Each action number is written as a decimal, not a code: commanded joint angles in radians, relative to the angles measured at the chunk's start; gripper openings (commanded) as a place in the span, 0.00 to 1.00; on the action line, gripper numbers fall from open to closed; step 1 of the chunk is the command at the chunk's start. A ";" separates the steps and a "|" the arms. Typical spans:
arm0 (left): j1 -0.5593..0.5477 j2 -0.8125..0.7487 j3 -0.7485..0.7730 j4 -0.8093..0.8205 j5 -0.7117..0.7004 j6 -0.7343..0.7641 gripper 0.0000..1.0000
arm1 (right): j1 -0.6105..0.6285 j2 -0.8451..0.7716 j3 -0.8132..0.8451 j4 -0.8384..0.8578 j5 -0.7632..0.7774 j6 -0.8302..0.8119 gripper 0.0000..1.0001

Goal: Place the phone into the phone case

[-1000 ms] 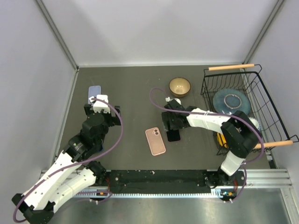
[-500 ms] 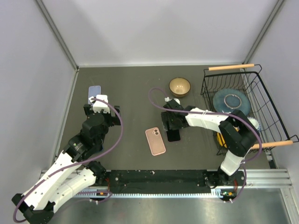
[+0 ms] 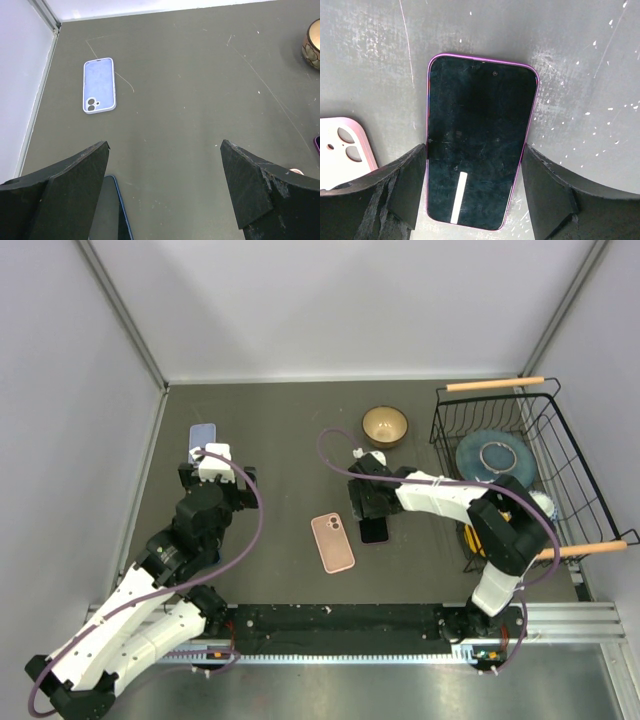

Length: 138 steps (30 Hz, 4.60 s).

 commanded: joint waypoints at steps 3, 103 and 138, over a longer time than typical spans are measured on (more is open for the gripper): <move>0.002 -0.015 0.003 0.025 -0.020 0.008 0.99 | 0.005 -0.007 0.038 -0.061 0.066 -0.016 0.58; 0.002 -0.067 -0.006 0.033 -0.057 0.005 0.99 | 0.280 -0.027 0.156 -0.018 -0.035 0.121 0.49; 0.002 -0.076 -0.007 0.033 -0.053 0.002 0.99 | 0.332 -0.015 0.147 -0.026 0.031 0.236 0.87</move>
